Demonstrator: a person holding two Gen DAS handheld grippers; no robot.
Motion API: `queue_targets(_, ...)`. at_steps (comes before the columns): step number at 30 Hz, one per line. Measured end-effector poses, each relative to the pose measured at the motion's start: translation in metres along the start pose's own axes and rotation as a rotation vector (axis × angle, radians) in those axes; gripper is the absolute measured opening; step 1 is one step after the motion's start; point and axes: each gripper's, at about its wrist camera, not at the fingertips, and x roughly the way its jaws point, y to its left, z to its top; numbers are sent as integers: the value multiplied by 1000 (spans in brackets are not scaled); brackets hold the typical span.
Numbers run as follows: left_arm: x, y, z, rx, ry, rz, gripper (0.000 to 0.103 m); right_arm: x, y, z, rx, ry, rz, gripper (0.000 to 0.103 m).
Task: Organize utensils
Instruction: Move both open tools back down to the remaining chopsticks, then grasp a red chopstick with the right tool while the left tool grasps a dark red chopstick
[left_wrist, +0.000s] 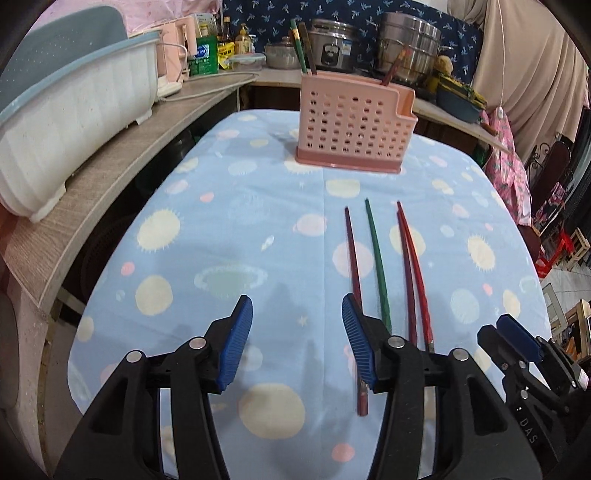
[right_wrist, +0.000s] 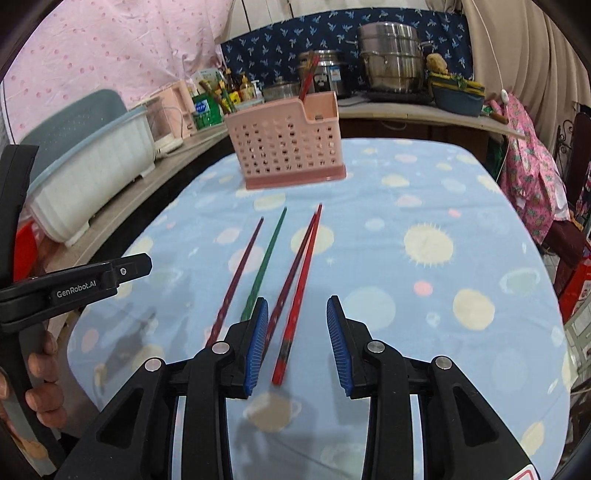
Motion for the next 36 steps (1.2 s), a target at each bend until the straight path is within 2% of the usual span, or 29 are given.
queue_targets(8,12,0,-25,13,71,3,50,19,7,-22,-9,61,-3,33)
queue_targets(21,16,-6,-42,46,103,-5,62,45,9,-30,-29,111,-30,32)
queue_targets(26,18,-12,-46,62,114,-16,63,47,10,-30,-44,111,-50,26)
queue_targets(31,19,-19,-49,81,119,-30,64,48,5,-29,-46,110,-85,8)
queue_targets(36,21,-28,-53,95,128,-46,64,45,-8,-29,-16,103,-95,7)
